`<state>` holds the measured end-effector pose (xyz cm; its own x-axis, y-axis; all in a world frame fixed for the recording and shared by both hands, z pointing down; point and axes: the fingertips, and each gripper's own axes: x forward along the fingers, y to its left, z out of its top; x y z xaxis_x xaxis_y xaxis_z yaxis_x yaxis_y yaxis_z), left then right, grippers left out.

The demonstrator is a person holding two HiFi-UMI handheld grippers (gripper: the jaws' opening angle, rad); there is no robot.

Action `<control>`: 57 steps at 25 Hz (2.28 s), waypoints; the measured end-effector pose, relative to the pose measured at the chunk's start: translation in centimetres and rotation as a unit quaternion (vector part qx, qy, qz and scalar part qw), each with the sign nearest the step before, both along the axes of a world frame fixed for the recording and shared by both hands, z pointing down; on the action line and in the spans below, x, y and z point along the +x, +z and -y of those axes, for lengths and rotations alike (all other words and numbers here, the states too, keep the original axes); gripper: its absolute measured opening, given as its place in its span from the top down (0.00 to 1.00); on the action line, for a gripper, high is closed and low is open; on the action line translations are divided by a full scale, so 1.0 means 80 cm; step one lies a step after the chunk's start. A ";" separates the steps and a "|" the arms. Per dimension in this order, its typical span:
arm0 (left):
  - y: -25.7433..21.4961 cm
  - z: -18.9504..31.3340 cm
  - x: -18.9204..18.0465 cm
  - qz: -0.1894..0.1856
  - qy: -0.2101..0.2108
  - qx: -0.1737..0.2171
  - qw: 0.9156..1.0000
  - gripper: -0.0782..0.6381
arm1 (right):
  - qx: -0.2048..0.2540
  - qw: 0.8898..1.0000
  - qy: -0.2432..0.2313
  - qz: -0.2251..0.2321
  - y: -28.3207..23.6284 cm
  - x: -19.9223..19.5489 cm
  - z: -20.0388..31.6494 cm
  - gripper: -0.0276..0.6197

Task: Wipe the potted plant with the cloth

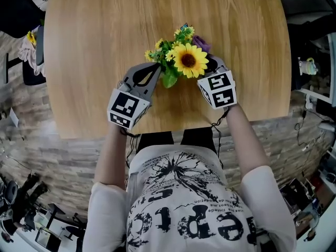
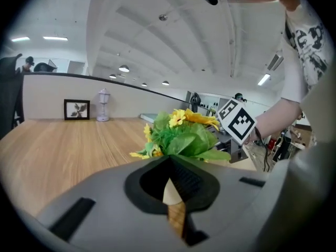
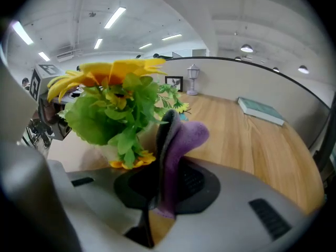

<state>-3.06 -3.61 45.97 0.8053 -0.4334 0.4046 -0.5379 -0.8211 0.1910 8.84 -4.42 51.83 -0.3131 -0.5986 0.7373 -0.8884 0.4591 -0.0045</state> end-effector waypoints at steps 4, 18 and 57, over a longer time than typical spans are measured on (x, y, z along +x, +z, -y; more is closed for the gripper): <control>0.001 0.001 -0.001 -0.015 -0.003 -0.011 1.000 0.89 | -0.003 1.000 0.007 -0.002 0.004 -0.004 -0.005 0.85; -0.001 0.003 -0.003 -0.047 0.006 0.002 0.999 0.89 | -0.027 0.999 0.018 -0.011 0.001 -0.018 -0.049 0.85; 0.000 0.002 -0.002 -0.070 0.039 -0.009 0.997 0.89 | -0.143 0.982 -0.001 0.127 0.005 -0.157 -0.097 0.84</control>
<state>-3.19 -3.76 45.96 0.8850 -0.3613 0.2935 -0.4402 -0.8547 0.2752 -3.71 3.32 52.20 -0.5088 -0.3782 0.7733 -0.8415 0.4081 -0.3540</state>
